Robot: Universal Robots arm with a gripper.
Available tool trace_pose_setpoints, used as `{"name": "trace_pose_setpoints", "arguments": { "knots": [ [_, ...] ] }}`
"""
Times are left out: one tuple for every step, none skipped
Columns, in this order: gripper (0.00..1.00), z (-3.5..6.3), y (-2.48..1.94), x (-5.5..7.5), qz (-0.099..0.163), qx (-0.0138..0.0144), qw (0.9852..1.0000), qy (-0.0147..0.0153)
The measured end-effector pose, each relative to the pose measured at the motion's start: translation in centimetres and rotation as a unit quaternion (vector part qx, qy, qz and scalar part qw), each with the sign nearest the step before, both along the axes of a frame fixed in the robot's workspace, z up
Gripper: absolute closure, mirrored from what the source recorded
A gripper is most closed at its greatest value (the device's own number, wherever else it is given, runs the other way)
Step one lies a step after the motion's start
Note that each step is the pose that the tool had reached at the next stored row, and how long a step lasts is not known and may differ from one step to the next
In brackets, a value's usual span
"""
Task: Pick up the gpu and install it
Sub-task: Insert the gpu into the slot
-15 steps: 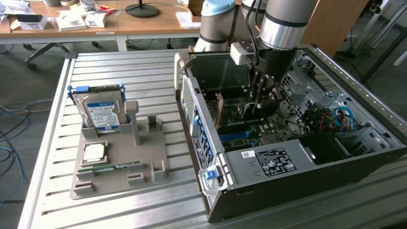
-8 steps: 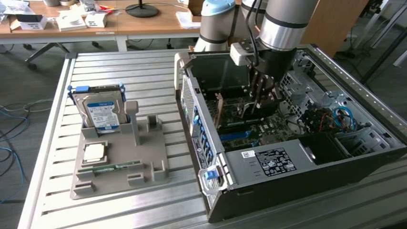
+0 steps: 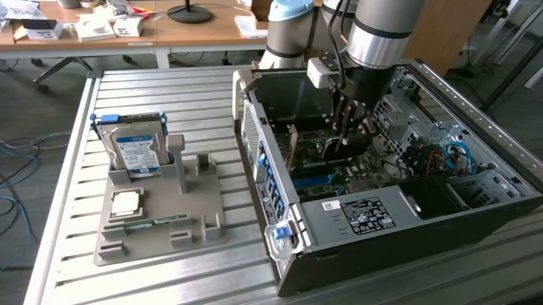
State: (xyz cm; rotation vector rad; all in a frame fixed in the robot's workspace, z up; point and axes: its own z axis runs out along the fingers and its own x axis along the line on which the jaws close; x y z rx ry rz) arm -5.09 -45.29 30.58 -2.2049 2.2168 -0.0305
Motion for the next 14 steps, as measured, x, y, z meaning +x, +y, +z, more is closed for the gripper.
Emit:
{"name": "trace_pose_setpoints", "arguments": {
  "knots": [
    [0.74, 0.0, 0.0, 0.0, 0.0, 0.0, 1.0, 0.0],
    [0.74, 0.0, 0.0, 0.0, 0.0, 0.0, 1.0, 0.0],
    [0.74, 0.0, 0.0, 0.0, 0.0, 0.0, 1.0, 0.0],
    [0.74, 0.0, 0.0, 0.0, 0.0, 0.0, 1.0, 0.0],
    [0.74, 0.0, 0.0, 0.0, 0.0, 0.0, 1.0, 0.0],
    [0.74, 0.0, 0.0, 0.0, 0.0, 0.0, 1.0, 0.0],
    [0.74, 0.0, 0.0, 0.0, 0.0, 0.0, 1.0, 0.0],
    [0.74, 0.0, 0.0, 0.0, 0.0, 0.0, 1.0, 0.0],
    [0.74, 0.0, 0.0, 0.0, 0.0, 0.0, 1.0, 0.0],
    [0.74, -0.01, 0.0, 0.0, 0.0, 0.0003, 1.0, 0.0],
    [0.74, -0.01, 0.0, 0.0, 0.0, 0.0005, 1.0, 0.0001],
    [0.74, -0.01, 0.0, 0.0, 0.0, 0.0005, 1.0, 0.0001],
    [0.74, -0.01, 0.0, 0.0, 0.0, 0.0004, 1.0, 0.0002],
    [0.74, 0.0, -0.01, 0.01, 0.0, 0.0005, 1.0, 0.0011]
  ]
}}
